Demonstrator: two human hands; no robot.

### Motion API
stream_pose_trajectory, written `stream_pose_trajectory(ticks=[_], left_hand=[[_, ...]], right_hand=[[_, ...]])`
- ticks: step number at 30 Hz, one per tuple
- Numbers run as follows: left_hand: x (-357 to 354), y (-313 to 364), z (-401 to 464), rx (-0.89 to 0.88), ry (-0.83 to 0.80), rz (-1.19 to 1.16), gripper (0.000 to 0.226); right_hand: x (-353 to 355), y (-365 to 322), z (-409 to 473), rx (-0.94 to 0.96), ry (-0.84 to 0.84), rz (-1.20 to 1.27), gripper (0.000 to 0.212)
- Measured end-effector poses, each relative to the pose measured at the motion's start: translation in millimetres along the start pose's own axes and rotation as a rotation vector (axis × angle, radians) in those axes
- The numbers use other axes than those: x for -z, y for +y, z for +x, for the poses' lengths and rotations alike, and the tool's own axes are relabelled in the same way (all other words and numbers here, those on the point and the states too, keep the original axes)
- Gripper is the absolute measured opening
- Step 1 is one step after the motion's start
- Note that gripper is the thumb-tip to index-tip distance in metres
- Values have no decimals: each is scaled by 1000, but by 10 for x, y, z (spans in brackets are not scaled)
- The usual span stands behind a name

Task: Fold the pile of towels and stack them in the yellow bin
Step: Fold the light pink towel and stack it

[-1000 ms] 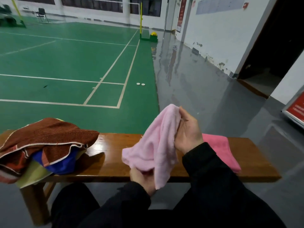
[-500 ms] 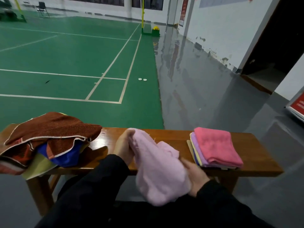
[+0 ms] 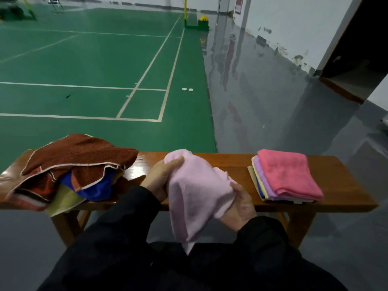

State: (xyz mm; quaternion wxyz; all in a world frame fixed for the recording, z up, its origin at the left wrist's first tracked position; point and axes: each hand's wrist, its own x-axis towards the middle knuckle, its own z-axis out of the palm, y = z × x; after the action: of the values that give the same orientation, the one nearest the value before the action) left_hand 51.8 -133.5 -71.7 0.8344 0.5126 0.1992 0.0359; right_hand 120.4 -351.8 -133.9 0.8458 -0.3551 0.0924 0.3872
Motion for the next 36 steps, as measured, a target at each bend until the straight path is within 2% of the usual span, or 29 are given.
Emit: stream_pose_trajectory(ticks=[4,6,8,10,12,13,17,21,25,28,32,34,36], left_hand=[[61,87,-22,-81,-91,-44,45],[20,104,-79,-104,-152,-89,41],[1,109,-132,-126,-202,-139,42],[32,126,-162,-96,-199,-169,49],[95,129,-163,-32,-158,-163,56],[111,131,-155,-23,-137,-141,58],[110,239,-99,-161,51,-119,63],[60,502,-119,-264,4,-327,52],[17,769,-127,-284,-12,-384,33],[8,876,-118,-185,-18,-298,40],[61,656,-130,195,-249,-141,51],[47,528,-106,202,-243,-135,47],[23,516,-70,67,-133,-197,46]], right_hand=[[-152,-73,-13,10,-46,-46,59],[-238,-26,-109,-104,-61,-18,69],[-314,-34,-196,-149,-111,-37,59],[-332,-180,-132,-89,-179,-75,56],[-393,-421,-77,-12,-255,-102,77],[-436,-543,-81,52,-240,-170,79],[-614,-1041,-57,271,-144,-369,39],[-976,-1342,-232,441,-171,-497,27],[-1216,-1657,-291,625,-99,-580,7],[-1279,-1803,-282,655,-85,-629,6],[-1361,-1831,-283,613,-135,-662,13],[-1374,-1825,-275,600,-115,-700,13],[-1375,-1862,-269,625,-39,-747,16]])
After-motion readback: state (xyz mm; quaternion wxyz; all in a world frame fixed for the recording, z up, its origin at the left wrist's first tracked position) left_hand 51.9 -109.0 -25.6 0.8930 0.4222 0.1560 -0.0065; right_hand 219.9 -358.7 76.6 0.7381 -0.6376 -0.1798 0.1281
